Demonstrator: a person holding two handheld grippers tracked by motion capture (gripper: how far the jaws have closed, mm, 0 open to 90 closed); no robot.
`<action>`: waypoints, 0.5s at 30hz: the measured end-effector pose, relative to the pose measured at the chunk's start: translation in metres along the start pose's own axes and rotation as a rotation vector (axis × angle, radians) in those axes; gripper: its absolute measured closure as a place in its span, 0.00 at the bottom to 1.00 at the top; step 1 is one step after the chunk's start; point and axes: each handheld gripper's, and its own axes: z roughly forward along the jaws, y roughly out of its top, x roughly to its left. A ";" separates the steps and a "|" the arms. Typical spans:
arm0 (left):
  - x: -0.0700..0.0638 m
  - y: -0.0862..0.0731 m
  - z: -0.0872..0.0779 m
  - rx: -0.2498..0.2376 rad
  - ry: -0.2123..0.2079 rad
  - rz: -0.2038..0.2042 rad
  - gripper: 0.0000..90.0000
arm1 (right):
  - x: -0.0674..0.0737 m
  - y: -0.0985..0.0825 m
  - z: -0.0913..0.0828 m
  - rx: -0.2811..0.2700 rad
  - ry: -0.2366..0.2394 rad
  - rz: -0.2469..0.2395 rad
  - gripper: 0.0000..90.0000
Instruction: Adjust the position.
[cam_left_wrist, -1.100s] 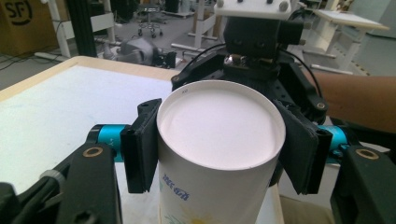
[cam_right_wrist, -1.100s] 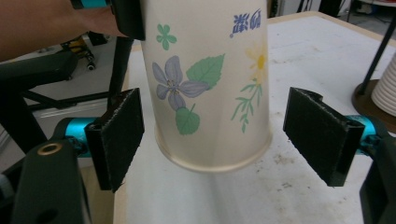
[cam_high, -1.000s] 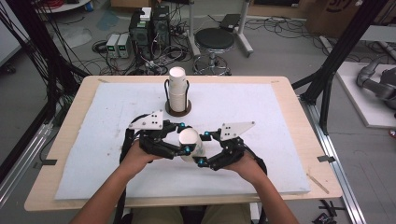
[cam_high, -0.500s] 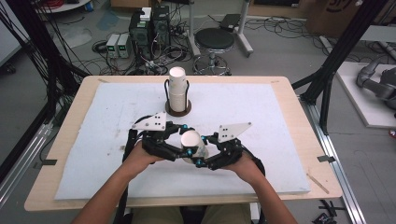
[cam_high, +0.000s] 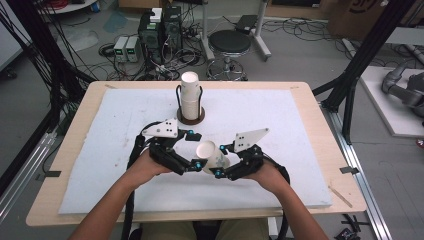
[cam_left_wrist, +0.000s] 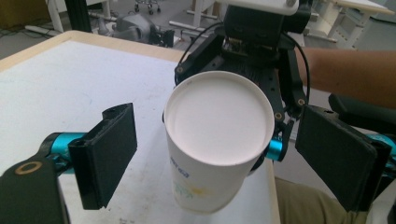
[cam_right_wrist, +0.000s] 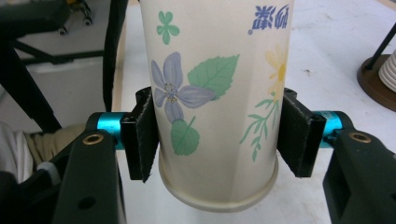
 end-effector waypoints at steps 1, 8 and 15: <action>0.000 0.000 0.000 0.008 -0.001 0.005 0.14 | 0.000 0.002 -0.001 0.012 -0.002 -0.003 0.43; -0.001 0.000 0.000 0.054 -0.011 0.020 0.15 | 0.000 0.013 -0.004 0.097 -0.010 -0.045 0.43; -0.001 0.003 0.001 0.091 -0.017 0.028 0.15 | 0.002 0.024 -0.001 0.199 -0.007 -0.102 0.43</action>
